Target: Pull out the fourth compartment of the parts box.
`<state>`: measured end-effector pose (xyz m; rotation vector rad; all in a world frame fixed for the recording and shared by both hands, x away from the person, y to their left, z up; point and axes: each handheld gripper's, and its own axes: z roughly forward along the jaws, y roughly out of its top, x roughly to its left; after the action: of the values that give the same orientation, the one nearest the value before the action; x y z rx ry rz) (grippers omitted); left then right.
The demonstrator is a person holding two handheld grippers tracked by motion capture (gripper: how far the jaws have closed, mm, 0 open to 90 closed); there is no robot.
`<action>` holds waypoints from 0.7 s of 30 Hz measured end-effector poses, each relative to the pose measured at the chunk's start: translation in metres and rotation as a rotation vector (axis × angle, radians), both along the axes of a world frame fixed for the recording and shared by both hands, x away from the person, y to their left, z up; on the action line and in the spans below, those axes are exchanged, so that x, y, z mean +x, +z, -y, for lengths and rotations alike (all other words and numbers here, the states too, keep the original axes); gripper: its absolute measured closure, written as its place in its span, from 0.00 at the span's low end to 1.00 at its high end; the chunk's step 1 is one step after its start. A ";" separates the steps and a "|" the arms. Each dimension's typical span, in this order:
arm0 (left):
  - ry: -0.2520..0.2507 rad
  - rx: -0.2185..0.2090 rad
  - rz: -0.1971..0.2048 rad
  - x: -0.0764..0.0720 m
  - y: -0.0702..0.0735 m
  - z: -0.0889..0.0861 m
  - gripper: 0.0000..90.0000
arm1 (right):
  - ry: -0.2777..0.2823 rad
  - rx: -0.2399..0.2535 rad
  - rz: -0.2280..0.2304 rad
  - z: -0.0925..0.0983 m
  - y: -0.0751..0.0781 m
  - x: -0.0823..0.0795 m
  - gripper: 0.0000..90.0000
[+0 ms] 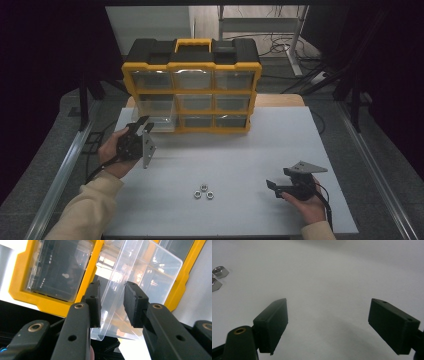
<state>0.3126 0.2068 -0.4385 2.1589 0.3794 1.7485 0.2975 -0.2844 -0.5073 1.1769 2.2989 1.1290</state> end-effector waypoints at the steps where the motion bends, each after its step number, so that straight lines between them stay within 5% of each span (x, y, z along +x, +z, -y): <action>1: 0.002 0.003 -0.006 0.000 0.000 0.000 0.72 | 0.000 0.000 0.000 0.000 0.000 0.000 0.19; 4: -0.008 -0.008 -0.008 0.000 0.000 0.000 0.61 | 0.000 0.000 0.000 0.000 0.000 0.000 0.19; 7: -0.006 -0.088 -0.037 -0.003 0.003 0.003 0.53 | 0.001 0.000 -0.003 0.000 0.000 0.000 0.19; 11: -0.029 -0.119 -0.039 -0.006 0.007 0.007 0.42 | 0.002 0.001 -0.004 -0.001 0.000 0.000 0.19; 15: -0.007 -0.186 -0.083 -0.010 0.013 0.009 0.38 | 0.002 0.001 -0.003 0.000 0.000 0.000 0.19; 17: -0.022 -0.272 -0.139 -0.018 0.022 0.009 0.35 | 0.000 0.000 -0.003 0.000 0.000 0.000 0.19; 21: -0.038 -0.363 -0.236 -0.024 0.027 0.008 0.29 | 0.003 0.001 -0.002 0.000 0.000 0.000 0.19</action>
<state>0.2884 0.1984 -0.4115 2.0881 0.6551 1.2878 0.2978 -0.2845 -0.5075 1.1751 2.3030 1.1302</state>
